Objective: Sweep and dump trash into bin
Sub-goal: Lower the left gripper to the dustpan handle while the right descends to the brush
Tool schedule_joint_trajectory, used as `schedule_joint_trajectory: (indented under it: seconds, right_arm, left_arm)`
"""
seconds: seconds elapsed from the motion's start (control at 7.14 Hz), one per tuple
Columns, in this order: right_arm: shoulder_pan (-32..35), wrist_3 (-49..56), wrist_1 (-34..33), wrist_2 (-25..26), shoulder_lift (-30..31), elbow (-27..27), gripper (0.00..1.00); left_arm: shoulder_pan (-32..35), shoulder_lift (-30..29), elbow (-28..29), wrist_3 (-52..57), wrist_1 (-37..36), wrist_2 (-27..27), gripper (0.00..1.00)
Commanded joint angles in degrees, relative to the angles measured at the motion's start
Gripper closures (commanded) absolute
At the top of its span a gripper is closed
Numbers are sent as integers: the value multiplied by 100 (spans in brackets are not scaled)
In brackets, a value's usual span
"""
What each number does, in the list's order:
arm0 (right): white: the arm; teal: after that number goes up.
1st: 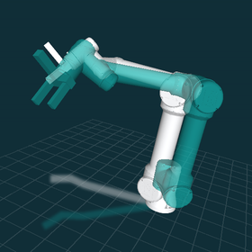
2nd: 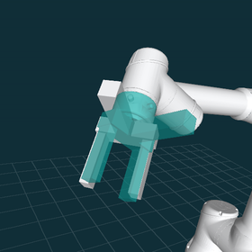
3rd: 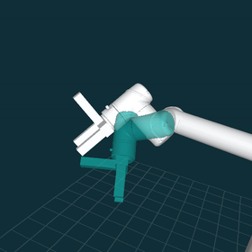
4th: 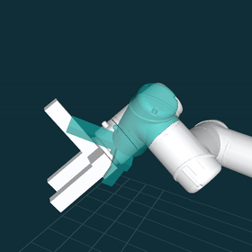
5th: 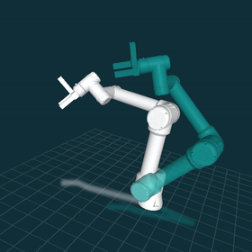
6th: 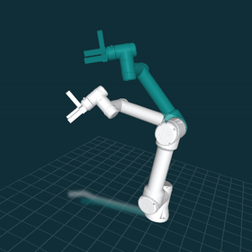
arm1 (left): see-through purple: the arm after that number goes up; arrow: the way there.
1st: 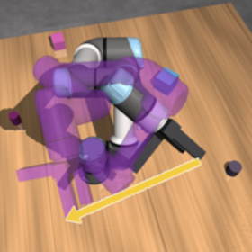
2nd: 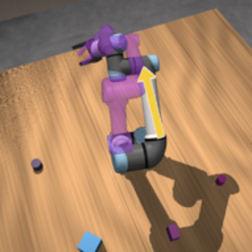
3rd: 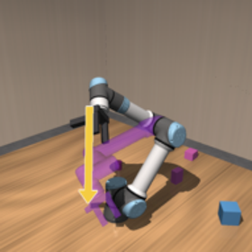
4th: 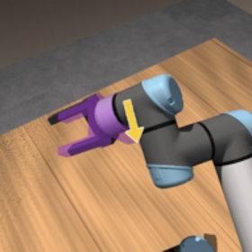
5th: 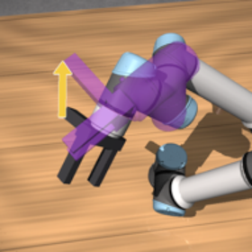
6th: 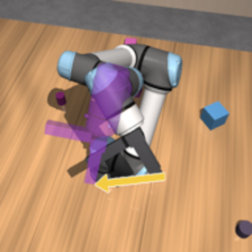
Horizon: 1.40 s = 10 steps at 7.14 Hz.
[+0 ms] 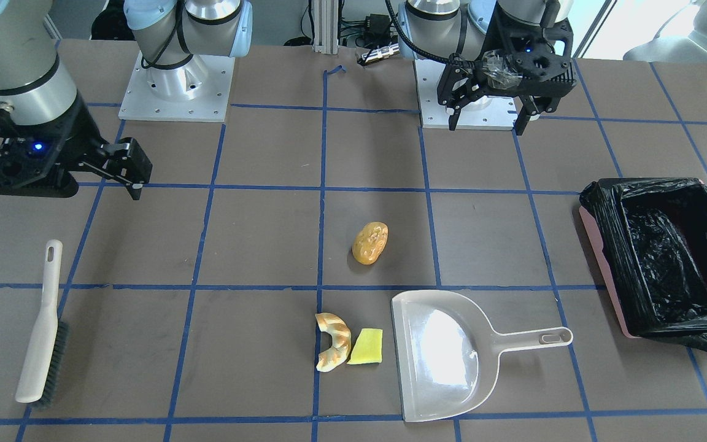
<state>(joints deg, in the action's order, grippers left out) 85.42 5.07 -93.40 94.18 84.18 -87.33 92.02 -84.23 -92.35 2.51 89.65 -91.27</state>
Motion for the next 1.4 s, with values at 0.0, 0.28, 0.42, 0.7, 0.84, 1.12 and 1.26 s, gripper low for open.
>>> schedule_joint_trajectory:
  seconds: [0.0, 0.28, 0.42, 0.7, 0.84, 1.12, 1.26]
  right_arm:
    - [-820, 904, -503, -31, -33, -510, 1]
    - [-1359, 2143, -1493, -241, -86, -1257, 1]
    - [-1544, 2644, -1915, -251, -417, -1399, 1]
    - [-1966, 3691, -2365, -591, -980, -1401, 1]
    - [-2020, 3703, -2576, -594, -1174, -1410, 1]
    - [-2020, 3686, -2631, -585, -1264, -1523, 2]
    - [-2020, 3686, -2822, -568, -1264, -1680, 3]
  left_arm:
    - [-323, -328, -273, 832, -139, 39, 0]
    - [-456, -1100, -546, 1724, -1260, -5, 0]
    - [-648, -1504, -634, 2135, -1744, 4, 0]
    - [-1095, -2190, -504, 3984, -2098, 4, 0]
    - [-1194, -2350, -364, 5160, -2266, 4, 0]
    - [-1195, -2649, -91, 7762, -2546, -547, 0]
    - [-1195, -2833, -160, 8826, -3332, -550, 0]
